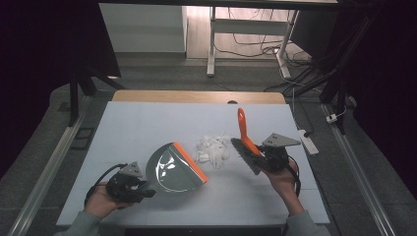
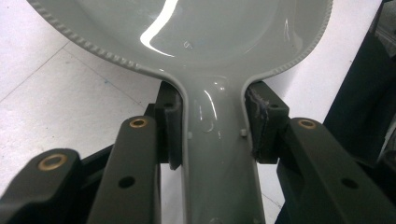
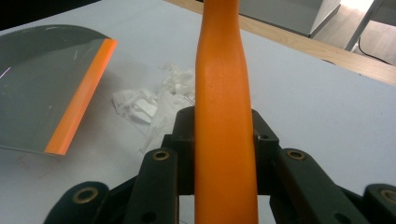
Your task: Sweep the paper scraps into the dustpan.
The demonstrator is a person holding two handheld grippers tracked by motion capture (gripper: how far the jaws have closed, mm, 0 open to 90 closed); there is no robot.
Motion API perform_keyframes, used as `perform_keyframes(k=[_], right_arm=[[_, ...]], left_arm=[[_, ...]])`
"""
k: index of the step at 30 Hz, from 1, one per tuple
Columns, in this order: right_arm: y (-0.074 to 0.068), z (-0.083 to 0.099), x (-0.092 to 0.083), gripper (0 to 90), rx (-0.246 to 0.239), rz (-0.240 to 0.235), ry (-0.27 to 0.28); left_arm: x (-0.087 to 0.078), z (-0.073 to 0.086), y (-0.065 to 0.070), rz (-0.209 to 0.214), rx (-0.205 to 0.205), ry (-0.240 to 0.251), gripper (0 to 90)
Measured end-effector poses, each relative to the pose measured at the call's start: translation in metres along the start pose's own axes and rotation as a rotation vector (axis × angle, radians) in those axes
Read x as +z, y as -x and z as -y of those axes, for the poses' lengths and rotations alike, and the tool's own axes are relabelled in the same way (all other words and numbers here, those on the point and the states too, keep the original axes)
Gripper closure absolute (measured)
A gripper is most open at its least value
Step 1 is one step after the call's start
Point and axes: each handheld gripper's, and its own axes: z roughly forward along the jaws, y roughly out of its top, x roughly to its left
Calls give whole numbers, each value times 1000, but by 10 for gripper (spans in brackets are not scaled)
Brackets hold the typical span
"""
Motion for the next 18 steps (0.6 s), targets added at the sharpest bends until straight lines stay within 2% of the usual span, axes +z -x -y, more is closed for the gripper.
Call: perform_keyframes(k=[12, 18], right_arm=[[7, -16, 16, 699, -4, 26, 6], [14, -19, 22, 699, 18, 42, -2]], left_arm=[[-1, 1, -8, 14, -24, -2, 614], [3, 0, -13, 33, -23, -27, 614]])
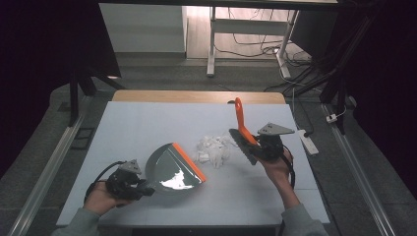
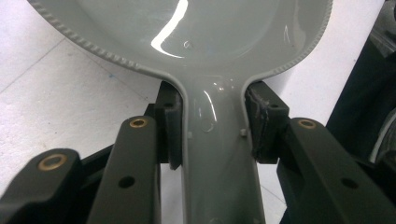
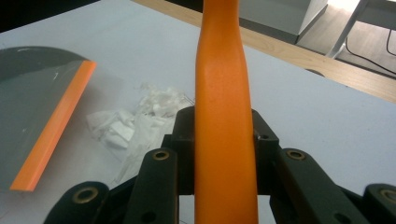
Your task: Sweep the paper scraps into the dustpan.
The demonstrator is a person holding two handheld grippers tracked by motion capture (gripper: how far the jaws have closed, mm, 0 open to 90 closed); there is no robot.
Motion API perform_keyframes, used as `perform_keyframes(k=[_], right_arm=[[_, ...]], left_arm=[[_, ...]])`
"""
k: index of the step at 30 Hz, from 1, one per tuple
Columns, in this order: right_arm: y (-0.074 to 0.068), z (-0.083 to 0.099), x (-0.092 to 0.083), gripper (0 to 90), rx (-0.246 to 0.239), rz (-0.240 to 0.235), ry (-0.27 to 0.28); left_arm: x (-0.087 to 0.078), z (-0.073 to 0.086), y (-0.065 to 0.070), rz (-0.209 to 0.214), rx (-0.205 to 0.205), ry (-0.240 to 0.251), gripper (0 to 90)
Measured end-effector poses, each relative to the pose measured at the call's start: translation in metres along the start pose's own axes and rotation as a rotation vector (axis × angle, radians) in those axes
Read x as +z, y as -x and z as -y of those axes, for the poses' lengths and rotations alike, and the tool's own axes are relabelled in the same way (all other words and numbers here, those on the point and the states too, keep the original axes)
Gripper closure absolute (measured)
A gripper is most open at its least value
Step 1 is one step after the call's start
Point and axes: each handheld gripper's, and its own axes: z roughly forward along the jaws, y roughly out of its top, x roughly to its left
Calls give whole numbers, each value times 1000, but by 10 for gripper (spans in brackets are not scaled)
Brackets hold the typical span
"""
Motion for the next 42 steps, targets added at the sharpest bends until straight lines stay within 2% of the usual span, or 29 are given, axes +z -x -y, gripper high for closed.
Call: perform_keyframes(k=[7, 10, 19, 26, 31, 35, 38, 42], right_arm=[[5, -3, 10, 699, 12, 7, -3], [6, -4, 16, 699, -2, 27, -23], [16, 0, 27, 699, 41, 55, -55], [16, 0, 36, 699, 25, 61, -84], [17, 2, 39, 699, 24, 90, -106], [22, 1, 45, 699, 35, 109, -135], [25, -4, 50, 699, 45, 122, -135], [32, -9, 65, 699, 71, 145, -161]], left_arm=[[-8, 6, -3, -4, -10, -17, 614], [-12, 7, -6, 2, -11, -28, 614], [-1, 8, -12, 27, -40, -68, 613], [2, 6, -16, 40, -56, -70, 614], [8, 1, -18, 48, -45, -89, 613], [8, -1, -22, 59, -40, -84, 614], [10, -3, -26, 69, -41, -81, 613], [14, -6, -28, 77, -30, -85, 613]])
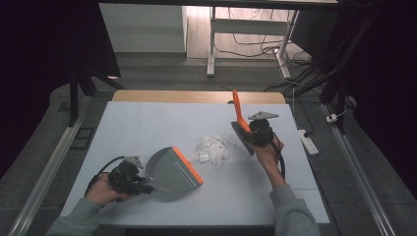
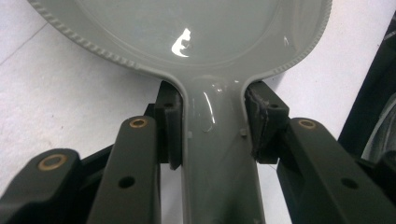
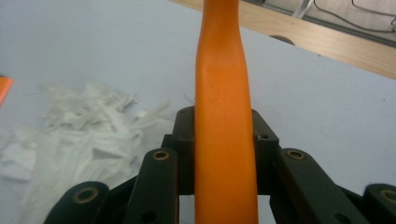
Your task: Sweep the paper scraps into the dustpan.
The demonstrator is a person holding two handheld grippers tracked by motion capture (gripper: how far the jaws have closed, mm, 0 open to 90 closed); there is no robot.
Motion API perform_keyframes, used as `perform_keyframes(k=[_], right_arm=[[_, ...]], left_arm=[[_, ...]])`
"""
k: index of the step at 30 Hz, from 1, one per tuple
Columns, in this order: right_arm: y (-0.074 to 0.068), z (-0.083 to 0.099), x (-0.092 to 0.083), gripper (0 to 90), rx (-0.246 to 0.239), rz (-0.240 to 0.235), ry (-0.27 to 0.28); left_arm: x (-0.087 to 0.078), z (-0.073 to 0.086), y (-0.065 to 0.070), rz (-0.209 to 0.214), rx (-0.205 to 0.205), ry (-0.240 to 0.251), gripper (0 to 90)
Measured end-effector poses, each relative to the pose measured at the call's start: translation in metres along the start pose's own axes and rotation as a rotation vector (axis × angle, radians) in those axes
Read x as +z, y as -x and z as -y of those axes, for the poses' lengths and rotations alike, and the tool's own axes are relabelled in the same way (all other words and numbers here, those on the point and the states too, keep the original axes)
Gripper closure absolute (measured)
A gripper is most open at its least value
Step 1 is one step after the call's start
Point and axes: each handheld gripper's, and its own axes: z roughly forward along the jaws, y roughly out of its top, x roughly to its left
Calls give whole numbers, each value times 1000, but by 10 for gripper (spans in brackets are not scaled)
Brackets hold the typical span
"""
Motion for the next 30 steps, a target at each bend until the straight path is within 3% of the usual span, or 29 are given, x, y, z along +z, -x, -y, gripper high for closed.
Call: perform_keyframes(k=[5, 9, 18, 30], right_arm=[[3, -7, 17, 699, 27, -1, -17], [0, -12, 24, 699, 10, 20, -40], [0, -16, 41, 700, 30, 13, -71], [-15, -20, 53, 700, -8, -18, -93]], left_arm=[[1, -3, -1, 6, 15, -6, 614], [1, -5, -1, 10, 16, -6, 613], [1, -5, 0, 8, 16, -5, 613], [1, -5, 2, 6, 17, -6, 613]])
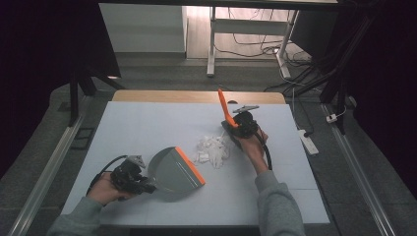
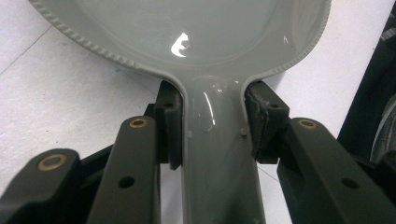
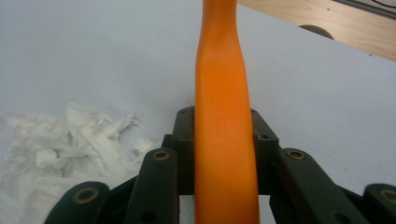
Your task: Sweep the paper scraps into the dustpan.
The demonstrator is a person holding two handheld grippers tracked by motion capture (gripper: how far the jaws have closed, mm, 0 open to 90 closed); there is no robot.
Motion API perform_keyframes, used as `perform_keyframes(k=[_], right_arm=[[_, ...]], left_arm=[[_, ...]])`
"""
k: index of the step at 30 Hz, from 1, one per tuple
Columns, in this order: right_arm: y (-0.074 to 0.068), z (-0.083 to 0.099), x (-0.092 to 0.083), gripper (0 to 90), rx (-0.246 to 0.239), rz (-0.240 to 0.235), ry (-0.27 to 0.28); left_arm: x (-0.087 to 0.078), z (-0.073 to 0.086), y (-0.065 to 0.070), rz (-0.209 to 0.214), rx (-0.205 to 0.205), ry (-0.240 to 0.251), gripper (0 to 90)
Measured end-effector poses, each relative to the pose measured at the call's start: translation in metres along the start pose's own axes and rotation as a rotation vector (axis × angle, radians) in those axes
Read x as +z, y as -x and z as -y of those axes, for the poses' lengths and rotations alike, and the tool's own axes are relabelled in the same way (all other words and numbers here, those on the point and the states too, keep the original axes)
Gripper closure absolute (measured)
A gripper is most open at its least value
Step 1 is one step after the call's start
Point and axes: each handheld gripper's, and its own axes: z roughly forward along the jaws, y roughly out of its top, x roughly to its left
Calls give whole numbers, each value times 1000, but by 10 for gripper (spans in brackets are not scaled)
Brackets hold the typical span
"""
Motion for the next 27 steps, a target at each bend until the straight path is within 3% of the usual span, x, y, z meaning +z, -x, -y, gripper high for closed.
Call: perform_keyframes(k=[8, 12, 16, 19, 27], right_arm=[[-15, -1, 4, 700, -43, -22, -11], [-21, 0, 4, 700, -39, -40, -14], [-32, -1, 2, 700, -39, -86, -15], [-42, -2, 1, 700, -40, -129, -9], [-75, -4, 1, 700, -111, -179, -8]], left_arm=[[0, 0, -1, -3, -12, 5, 612], [0, -1, -1, -1, -12, 2, 613], [1, -1, 0, 1, -14, 3, 612], [2, -2, 0, 5, -15, 2, 613], [3, -2, 1, 6, -13, 1, 613]])
